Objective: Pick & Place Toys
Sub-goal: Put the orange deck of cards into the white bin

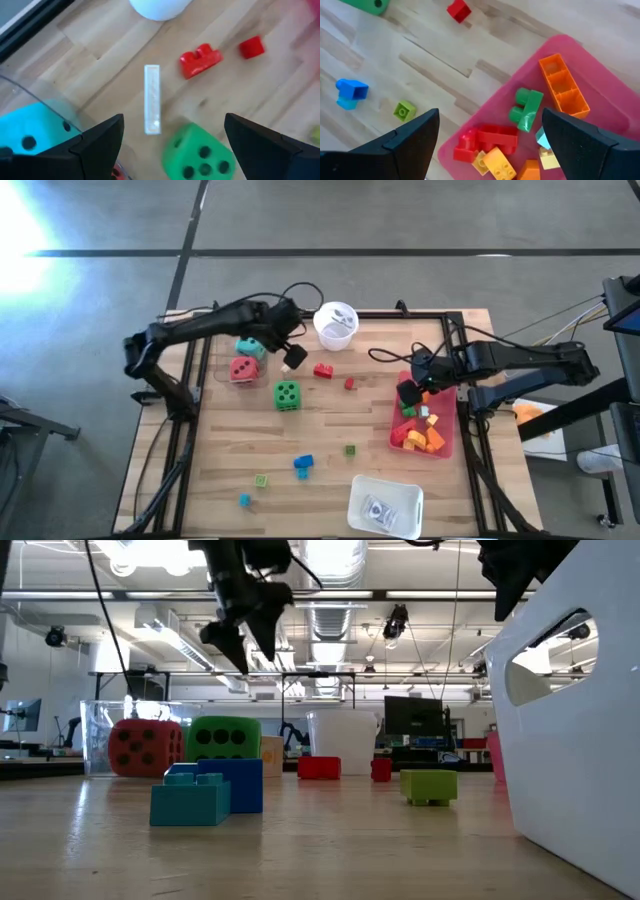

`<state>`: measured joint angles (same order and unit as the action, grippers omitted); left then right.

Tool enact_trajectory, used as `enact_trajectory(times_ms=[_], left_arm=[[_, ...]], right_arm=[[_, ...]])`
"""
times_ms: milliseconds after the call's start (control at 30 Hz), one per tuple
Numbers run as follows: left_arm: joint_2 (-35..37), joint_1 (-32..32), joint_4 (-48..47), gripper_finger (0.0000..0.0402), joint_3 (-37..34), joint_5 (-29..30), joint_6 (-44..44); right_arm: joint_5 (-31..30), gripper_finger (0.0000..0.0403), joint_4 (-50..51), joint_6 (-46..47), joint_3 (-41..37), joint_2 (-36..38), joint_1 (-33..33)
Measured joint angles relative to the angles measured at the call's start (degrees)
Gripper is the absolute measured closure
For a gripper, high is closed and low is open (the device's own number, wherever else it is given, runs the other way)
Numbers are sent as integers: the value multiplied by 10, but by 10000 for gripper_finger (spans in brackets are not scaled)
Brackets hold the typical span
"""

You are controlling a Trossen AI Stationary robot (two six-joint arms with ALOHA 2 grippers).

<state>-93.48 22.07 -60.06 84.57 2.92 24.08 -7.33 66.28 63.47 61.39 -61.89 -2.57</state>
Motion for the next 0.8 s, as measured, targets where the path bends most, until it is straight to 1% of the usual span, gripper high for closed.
enact_trajectory(times_ms=[133,333,633,800], left_arm=[[-53,18,-28,55,22,-2,-29],[-101,17,-10,55,1,-9,-59],[-126,18,53,55,-37,-35,-63],[-126,18,82,55,-67,-36,-57]], right_arm=[[0,59,0,11,-4,0,-14],[-2,59,-5,26,-4,0,-35],[-4,59,-9,40,-4,0,-47],[-5,59,-12,41,-3,0,-47]])
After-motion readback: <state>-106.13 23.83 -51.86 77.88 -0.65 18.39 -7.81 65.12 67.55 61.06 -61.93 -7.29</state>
